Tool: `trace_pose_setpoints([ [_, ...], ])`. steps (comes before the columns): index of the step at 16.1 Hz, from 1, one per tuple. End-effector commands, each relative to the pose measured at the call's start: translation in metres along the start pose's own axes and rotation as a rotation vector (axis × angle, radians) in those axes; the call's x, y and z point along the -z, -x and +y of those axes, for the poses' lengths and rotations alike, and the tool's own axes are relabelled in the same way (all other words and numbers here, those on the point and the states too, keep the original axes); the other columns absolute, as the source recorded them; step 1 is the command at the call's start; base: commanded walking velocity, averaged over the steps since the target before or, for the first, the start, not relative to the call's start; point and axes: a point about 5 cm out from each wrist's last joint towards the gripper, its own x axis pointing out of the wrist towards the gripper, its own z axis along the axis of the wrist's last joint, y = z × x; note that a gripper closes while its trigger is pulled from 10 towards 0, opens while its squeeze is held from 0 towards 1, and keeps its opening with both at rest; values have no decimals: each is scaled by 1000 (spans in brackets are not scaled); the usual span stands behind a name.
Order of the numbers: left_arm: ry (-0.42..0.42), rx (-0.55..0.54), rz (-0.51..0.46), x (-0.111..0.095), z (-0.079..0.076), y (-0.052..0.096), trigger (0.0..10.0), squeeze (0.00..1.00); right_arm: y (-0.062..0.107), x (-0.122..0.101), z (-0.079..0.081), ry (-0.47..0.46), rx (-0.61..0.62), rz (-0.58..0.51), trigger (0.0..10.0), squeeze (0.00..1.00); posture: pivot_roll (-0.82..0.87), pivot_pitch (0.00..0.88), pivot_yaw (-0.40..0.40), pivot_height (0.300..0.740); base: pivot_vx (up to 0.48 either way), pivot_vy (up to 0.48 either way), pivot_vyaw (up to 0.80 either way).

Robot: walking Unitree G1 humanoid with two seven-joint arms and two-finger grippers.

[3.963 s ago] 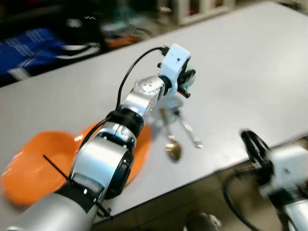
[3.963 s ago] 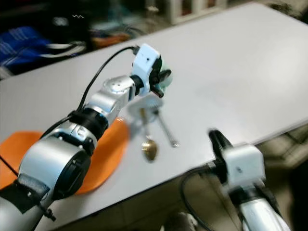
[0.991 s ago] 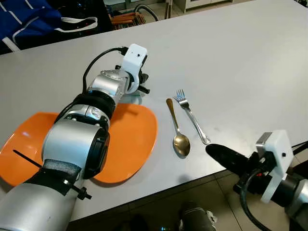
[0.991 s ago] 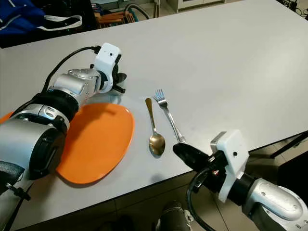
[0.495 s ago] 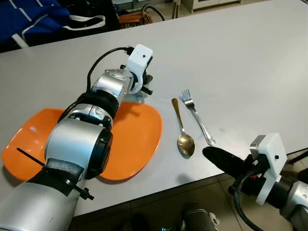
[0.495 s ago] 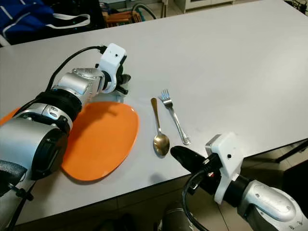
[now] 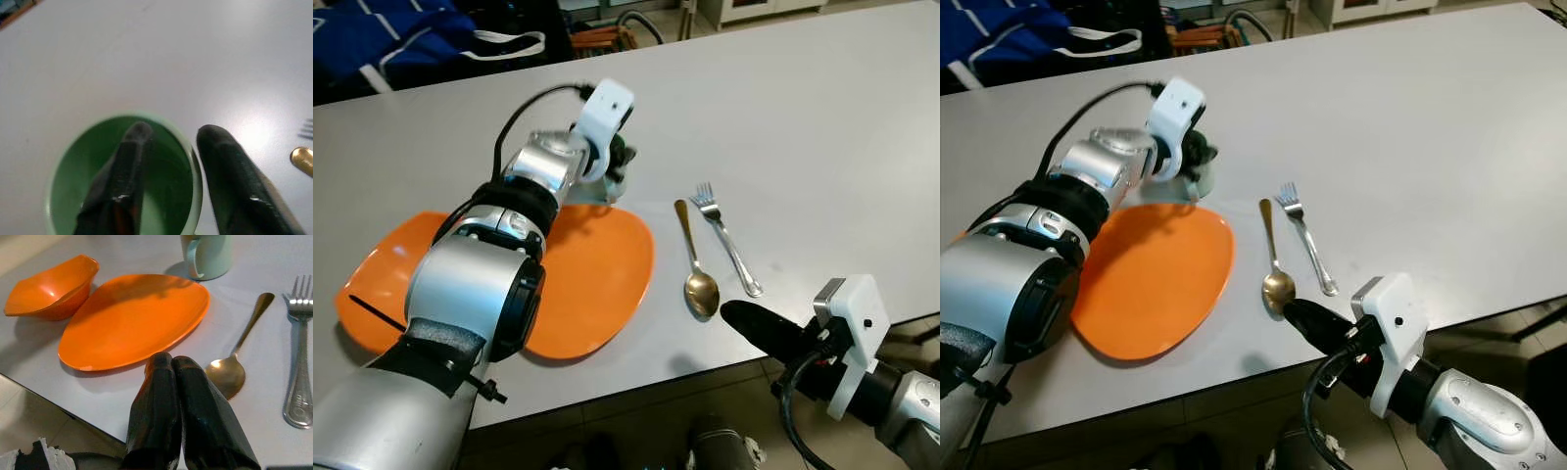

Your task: Setting the table

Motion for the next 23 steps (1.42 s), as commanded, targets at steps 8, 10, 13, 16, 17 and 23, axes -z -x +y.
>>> trace_pose_setpoints([
  [8,-53,-97,-270,-56,18,18,10000,1000,-14,0,-21,20,165,-75,10000,0,-445,89,128,740,0,0,0],
  [10,-137,-185,-342,-63,27,26,10000,1000,-18,-2,-25,29,193,-98,10000,0,-426,80,127,740,0,0,0],
  [13,-92,-161,-459,-62,28,43,10000,0,-27,0,-30,29,225,-131,10000,0,-369,55,123,740,0,0,0],
  [16,-110,-251,-566,-31,38,84,10000,0,-40,2,-39,41,260,-173,10000,0,-308,28,123,740,0,0,0],
  [17,-57,-247,-564,-20,40,90,10000,0,-44,3,-44,47,286,-185,10000,0,-291,15,123,740,0,0,0],
  [23,197,-398,-483,70,-11,137,10000,0,-73,12,-65,54,370,-251,10000,0,-183,0,107,740,0,0,0],
])
